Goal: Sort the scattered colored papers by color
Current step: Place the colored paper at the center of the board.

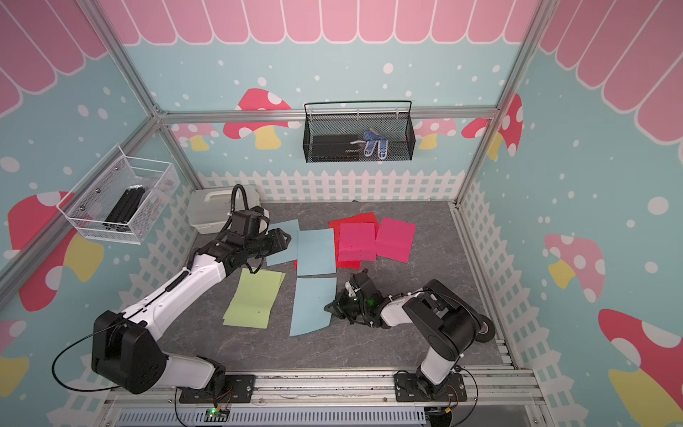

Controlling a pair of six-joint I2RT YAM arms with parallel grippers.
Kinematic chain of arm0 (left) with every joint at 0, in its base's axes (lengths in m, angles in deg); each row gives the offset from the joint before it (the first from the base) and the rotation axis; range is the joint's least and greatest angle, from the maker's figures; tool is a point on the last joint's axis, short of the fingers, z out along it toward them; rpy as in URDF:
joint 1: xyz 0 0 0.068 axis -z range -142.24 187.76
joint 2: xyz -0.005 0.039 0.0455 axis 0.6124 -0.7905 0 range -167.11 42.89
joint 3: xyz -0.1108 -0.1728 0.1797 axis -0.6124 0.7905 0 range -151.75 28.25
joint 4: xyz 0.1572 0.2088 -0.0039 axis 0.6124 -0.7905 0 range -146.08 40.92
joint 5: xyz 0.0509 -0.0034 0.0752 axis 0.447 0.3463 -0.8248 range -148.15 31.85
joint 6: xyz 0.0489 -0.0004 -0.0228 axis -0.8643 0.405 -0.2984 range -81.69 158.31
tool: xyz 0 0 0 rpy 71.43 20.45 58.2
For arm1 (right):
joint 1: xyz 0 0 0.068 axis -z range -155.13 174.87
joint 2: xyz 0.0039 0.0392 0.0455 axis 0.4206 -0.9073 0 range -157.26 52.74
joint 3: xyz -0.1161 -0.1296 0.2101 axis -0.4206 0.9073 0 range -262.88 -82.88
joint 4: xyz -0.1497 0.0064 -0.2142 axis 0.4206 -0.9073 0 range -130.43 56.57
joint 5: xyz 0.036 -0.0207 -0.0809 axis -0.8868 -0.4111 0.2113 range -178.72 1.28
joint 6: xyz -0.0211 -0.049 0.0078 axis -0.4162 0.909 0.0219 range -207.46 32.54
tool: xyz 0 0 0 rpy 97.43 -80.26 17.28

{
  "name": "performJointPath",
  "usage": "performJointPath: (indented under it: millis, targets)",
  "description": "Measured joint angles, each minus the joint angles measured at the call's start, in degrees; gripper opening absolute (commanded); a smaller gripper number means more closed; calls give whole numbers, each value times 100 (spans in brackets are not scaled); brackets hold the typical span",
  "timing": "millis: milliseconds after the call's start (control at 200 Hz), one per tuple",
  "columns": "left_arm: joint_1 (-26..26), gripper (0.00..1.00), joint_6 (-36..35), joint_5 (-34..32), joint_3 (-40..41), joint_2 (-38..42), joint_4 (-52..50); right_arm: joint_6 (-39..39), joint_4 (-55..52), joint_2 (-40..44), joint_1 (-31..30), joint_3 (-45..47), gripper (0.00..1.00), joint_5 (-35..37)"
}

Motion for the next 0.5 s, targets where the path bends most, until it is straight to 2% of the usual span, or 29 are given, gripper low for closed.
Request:
performJointPath:
  millis: [110,270,500]
  targets:
    - [-4,50,0,0,7,0,9,-61,107,-70,-37,4,17,-4]
    - [-33,50,22,13,52,0,33,-157,188,-68,-52,81,36,2]
    - [-39,50,44,52,74,0,70,-192,227,-2,-90,153,41,15]
